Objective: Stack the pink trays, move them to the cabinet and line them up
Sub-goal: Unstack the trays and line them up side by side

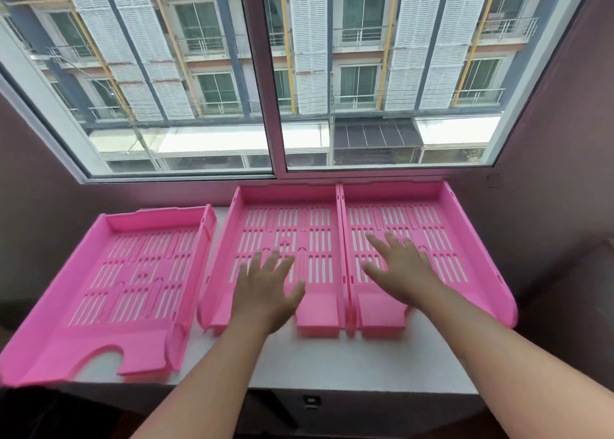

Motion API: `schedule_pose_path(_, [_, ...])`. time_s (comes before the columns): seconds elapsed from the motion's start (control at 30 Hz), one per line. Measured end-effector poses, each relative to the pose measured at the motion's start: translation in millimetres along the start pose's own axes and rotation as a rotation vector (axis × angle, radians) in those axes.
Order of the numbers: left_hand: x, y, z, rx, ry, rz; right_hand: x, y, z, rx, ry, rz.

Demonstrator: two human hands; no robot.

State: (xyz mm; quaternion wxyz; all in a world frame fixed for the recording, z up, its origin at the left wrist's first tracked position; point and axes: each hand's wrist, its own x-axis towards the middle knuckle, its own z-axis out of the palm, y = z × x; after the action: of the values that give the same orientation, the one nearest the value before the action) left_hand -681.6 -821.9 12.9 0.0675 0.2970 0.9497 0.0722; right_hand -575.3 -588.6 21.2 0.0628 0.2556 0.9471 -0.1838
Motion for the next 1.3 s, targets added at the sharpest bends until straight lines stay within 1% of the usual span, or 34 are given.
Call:
schedule_pose_path(0.07, [-0.3,-24.2,-19.5,0.005,0.069,-0.047,1.8,-25.7,-9.3,0.011,0.056,-0.045])
schedule_pose_path(0.13, [-3.2,-57.4,-32.9,0.001,0.104,-0.131,3.1,-54.1,-10.1,0.031,0.067,-0.081])
schedule_pose_path(0.23, [-13.1,-111.9,-43.0,0.002,0.126,-0.231,1.3,-96.2,4.3,0.053,0.049,-0.134])
schedule_pose_path(0.33, [-25.0,-160.3,-45.7,-0.071,0.143,-0.311,-3.9,-131.6,26.7,0.047,0.005,-0.132])
schedule_pose_path(0.43, [-39.0,-198.0,-39.4,-0.119,0.117,-0.348,-7.6,-157.3,53.2,0.034,-0.041,-0.098])
schedule_pose_path(0.53, [-49.9,-222.6,-23.2,-0.122,0.021,-0.338,-9.0,-172.8,75.3,0.021,-0.081,-0.04])
schedule_pose_path(0.6, [-53.5,-230.5,-12.4,-0.111,-0.071,-0.322,-10.9,-179.5,87.1,0.014,-0.101,0.004])
schedule_pose_path(0.67, [-54.9,-233.7,-2.6,-0.089,-0.123,-0.302,-11.9,-183.8,97.9,-0.012,-0.117,0.041])
schedule_pose_path(0.8, [-47.0,-235.9,4.6,-0.075,-0.089,-0.274,-10.4,-188.0,114.6,-0.074,-0.118,0.101])
schedule_pose_path(0.93, [-26.4,-236.2,5.6,-0.09,-0.111,-0.222,-10.6,-188.7,122.9,-0.141,-0.097,0.113])
schedule_pose_path(1.1, [-1.1,-231.1,6.9,-0.081,-0.1,-0.17,-10.2,-187.7,125.1,-0.166,-0.095,0.122])
schedule_pose_path(1.3, [24.1,-226.2,9.8,-0.058,-0.069,-0.175,-11.1,-190.7,125.8,-0.16,-0.086,0.116])
